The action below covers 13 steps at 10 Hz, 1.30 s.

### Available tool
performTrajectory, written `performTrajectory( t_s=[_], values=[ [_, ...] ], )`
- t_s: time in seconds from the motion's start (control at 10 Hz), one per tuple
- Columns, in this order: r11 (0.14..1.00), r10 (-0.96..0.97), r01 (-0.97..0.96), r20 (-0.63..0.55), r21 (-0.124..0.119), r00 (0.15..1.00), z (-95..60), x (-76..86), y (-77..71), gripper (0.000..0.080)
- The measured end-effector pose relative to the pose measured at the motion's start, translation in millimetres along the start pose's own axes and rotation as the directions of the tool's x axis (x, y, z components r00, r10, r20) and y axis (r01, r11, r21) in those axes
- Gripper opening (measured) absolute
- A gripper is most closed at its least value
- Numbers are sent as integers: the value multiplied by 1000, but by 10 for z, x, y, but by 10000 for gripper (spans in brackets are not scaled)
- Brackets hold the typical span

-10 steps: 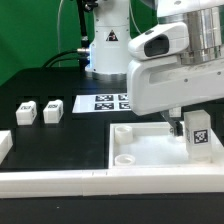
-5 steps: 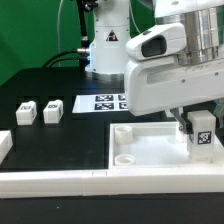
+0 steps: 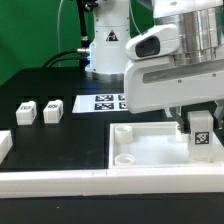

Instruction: Assemble one leg

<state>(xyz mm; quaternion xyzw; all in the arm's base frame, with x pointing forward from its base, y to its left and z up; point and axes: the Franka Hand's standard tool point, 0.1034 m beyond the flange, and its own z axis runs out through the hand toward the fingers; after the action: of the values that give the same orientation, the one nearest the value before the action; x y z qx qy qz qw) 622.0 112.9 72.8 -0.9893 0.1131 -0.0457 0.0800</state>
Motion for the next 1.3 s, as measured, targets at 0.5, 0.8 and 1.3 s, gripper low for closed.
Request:
performTrajectory(
  t_s=[0.5,0.8,1.3],
  values=[
    [826,563,-563,16,30,827,5,-3,17,297],
    [544,837,-838,43,42,545,35,-64,-62,297],
    [349,934,-936,63,46,351,47,-67,-97,297]
  ],
)
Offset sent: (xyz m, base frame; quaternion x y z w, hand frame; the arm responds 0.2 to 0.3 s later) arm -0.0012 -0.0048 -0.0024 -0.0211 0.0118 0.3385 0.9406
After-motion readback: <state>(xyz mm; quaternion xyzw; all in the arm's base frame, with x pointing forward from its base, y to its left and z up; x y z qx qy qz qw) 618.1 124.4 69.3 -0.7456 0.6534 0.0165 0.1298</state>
